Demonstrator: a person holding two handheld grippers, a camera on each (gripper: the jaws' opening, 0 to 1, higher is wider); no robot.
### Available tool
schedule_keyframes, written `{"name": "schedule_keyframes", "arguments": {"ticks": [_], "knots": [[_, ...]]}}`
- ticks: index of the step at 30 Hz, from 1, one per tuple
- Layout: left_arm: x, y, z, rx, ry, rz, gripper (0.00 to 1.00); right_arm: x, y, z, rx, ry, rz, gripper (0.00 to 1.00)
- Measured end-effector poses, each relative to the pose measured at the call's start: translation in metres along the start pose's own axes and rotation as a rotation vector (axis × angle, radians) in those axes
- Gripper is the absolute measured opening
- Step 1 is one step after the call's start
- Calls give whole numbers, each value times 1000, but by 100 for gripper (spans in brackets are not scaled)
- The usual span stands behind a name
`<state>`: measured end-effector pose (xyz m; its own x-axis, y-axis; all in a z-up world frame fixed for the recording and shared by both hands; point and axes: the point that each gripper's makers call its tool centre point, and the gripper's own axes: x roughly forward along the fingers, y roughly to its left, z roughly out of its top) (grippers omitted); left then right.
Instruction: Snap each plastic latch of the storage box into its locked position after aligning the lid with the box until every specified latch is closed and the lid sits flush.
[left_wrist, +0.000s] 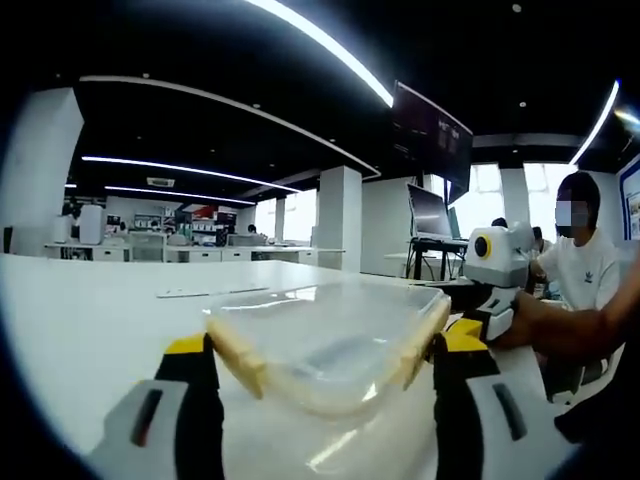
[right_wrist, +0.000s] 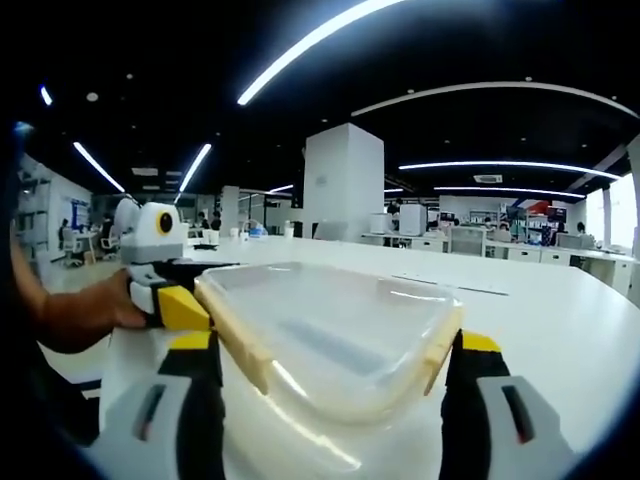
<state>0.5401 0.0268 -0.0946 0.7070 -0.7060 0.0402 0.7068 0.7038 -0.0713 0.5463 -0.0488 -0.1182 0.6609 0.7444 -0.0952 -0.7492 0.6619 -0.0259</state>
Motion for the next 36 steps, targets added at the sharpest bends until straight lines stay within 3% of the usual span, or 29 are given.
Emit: {"name": "schedule_keyframes", "arguments": {"ticks": [13, 16, 19, 21, 26, 31, 34, 36], "knots": [[0, 5, 1, 14, 5, -9, 87, -1, 1, 5, -25, -12, 15, 95], [-1, 6, 3, -3, 6, -20, 87, -4, -1, 9, -5, -30, 35, 95], [-3, 6, -3, -36, 46, -31, 95, -10, -2, 14, 31, -58, 48, 100], [-8, 7, -2, -22, 43, -30, 92, -13, -5, 15, 30, -66, 41, 100], [-19, 17, 5, -86, 21, -1, 96, -24, -19, 23, 80, -102, 13, 100], [-36, 33, 7, -18, 72, 72, 86, -42, -36, 25, 55, -62, -56, 100], [-47, 38, 15, -4, 59, 92, 87, -56, -38, 32, 54, -60, -68, 100], [-56, 41, 19, 3, 71, 108, 93, -63, -37, 34, 34, -45, -79, 100]]}}
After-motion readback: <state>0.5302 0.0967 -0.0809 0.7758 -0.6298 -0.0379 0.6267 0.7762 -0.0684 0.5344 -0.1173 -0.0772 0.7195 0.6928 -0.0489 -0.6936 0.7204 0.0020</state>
